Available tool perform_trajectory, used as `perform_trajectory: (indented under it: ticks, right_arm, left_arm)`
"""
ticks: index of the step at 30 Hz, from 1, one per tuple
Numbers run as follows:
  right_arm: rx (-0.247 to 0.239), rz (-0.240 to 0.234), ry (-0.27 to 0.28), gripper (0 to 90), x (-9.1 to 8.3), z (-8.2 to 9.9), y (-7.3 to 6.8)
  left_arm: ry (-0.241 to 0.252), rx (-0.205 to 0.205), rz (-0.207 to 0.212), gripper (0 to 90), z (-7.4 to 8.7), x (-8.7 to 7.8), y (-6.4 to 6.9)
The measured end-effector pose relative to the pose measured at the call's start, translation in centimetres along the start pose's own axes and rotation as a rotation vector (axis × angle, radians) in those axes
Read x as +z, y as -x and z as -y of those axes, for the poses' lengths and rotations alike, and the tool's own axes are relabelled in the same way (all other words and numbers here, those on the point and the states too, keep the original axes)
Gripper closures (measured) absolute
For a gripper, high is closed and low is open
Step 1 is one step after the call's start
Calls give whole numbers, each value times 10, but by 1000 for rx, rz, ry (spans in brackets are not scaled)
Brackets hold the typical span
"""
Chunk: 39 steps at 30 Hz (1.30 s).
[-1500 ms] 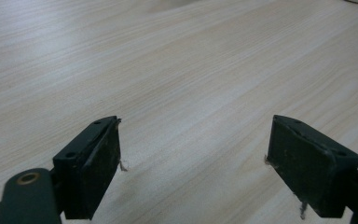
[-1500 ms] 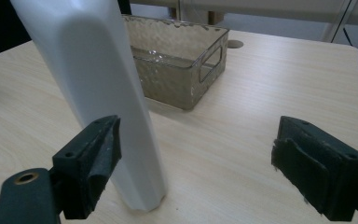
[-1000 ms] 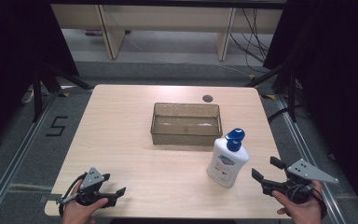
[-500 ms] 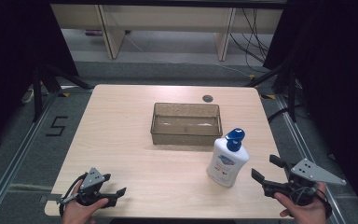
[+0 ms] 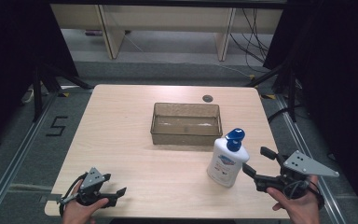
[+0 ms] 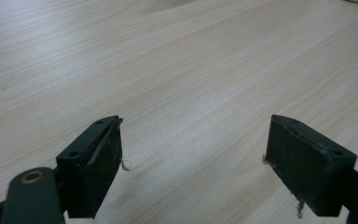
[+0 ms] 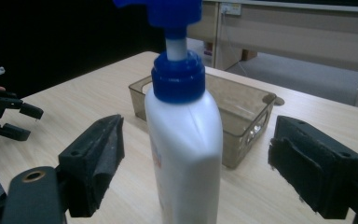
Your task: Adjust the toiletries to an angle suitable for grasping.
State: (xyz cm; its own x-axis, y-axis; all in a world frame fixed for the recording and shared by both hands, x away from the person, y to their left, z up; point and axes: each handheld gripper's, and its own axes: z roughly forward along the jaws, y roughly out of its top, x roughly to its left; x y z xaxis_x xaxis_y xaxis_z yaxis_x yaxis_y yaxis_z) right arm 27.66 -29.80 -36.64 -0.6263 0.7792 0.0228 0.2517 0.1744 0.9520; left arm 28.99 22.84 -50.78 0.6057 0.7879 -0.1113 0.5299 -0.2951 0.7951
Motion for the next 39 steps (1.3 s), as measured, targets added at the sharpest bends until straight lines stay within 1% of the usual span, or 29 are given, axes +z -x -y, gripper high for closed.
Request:
perform_trajectory:
  ticks: [2,3,4,5,6,7,8,9,10,11,13,18,19,20,22,23,24,25,26,27,28,29,30,31,32,34,36,38,39]
  right_arm:
    - [-5,-9,6,162,4,-4,-1]
    - [10,-26,1,158,6,-6,-2]
    - [9,-19,1,158,7,-8,-3]
    - [12,-36,1,157,11,-11,-4]
    - [12,-36,1,157,11,-11,-4]
    - [-24,-27,13,157,13,-12,-3]
    - [-8,-43,1,157,16,-14,-4]
    - [-8,-35,7,157,17,-14,-5]
    - [-2,-47,2,157,19,-14,-5]
    - [2,-47,5,157,20,-14,-5]
    - [-21,-46,7,160,21,-14,-3]
    - [-14,-49,15,163,22,-17,-3]
    - [3,-62,6,166,22,-17,-4]
    - [-15,-50,10,171,22,-18,-4]
    - [-28,-52,11,177,25,-20,-3]
    - [0,-63,0,179,25,-20,-6]
    - [5,-64,-8,185,27,-21,-6]
    - [5,-64,-8,185,27,-21,-6]
    - [-23,-58,13,189,29,-21,-4]
    - [-6,-73,5,198,30,-22,-5]
    - [-26,-63,15,205,31,-23,-4]
    - [-3,-76,3,213,32,-23,-5]
    - [-23,-69,14,221,33,-23,-4]
    - [-35,-56,21,229,34,-24,-3]
    - [-35,-59,14,236,35,-24,-3]
    - [-29,-63,18,253,39,-24,-2]
    - [-32,-78,24,271,42,-25,-1]
    - [-30,-82,30,287,45,-27,-2]
    - [-26,-78,21,290,46,-28,-2]
  left_arm:
    - [2,-1,0,181,0,0,0]
    - [-1,0,-1,181,0,0,0]
    - [-27,28,-5,181,0,-2,-3]
    - [-26,27,-4,181,0,-2,-3]
    - [-26,27,-4,181,0,-2,-3]
    - [-26,28,-6,181,0,-2,-3]
    - [-24,23,-7,181,-1,-2,-2]
    - [-3,4,-2,181,0,-1,-1]
    - [-18,21,-4,181,-1,-2,-2]
    - [-9,11,-3,181,0,-2,-2]
    - [-4,0,-8,181,0,-2,-1]
    - [-4,6,-3,181,0,-1,-1]
    - [-3,2,-5,181,0,-2,0]
    - [-2,-2,-7,181,0,-1,0]
    - [-2,5,-4,181,-1,-2,-1]
    - [-4,7,-7,181,-1,-1,-1]
    - [-15,29,-4,181,-1,-1,-3]
    - [-15,29,-4,181,-1,-1,-3]
    - [-20,30,0,181,-1,-1,-3]
    - [-20,28,2,181,-1,-1,-3]
    - [-21,30,4,181,-2,0,-3]
    - [-28,29,-3,181,-2,0,-2]
    - [-23,24,0,181,-2,0,-2]
    - [-5,6,7,181,-2,2,-1]
    - [5,-2,9,181,-2,3,0]
    - [-7,12,10,181,-3,2,-1]
    - [-3,4,10,181,-3,2,0]
    - [-6,15,6,181,-3,1,-2]
    - [-2,-6,8,181,-4,2,-2]
